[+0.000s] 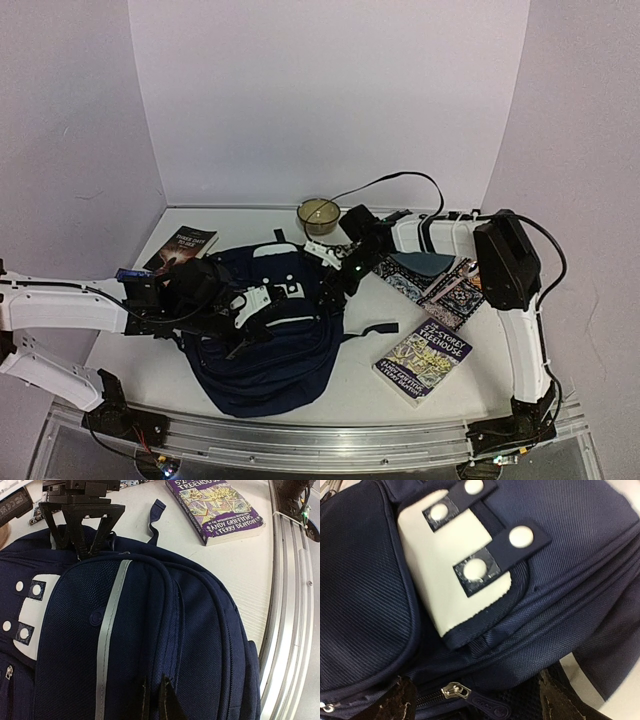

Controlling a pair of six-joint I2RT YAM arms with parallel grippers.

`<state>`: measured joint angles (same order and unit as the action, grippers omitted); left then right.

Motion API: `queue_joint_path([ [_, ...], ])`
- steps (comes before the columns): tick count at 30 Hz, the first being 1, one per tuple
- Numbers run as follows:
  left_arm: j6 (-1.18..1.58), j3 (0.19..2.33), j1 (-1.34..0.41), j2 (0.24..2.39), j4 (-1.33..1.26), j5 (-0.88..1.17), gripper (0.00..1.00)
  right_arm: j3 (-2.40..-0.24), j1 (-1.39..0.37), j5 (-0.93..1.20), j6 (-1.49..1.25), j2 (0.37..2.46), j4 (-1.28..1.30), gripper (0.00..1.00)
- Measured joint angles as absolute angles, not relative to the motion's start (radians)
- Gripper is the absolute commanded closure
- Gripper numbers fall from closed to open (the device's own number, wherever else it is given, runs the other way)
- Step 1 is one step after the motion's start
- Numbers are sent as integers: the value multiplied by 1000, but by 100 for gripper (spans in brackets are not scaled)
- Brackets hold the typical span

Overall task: Pack the student bag
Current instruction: Pick up the second largest pocket of the bag from the student bag.

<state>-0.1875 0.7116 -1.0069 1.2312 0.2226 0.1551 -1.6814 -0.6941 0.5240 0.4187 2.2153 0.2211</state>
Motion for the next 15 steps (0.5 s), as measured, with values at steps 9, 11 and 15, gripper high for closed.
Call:
queue_joint_path([
  [9,-188,712,-1007,1231,237,155,100,-1661,-679,600,445,2239,222,31],
  [11,-187,712,-1007,1231,237,155,100,-1656,-675,611,457,2239,231,38],
  [15,-187,712,-1008,1231,237,154,100,-1646,-672,630,476,2238,251,53],
])
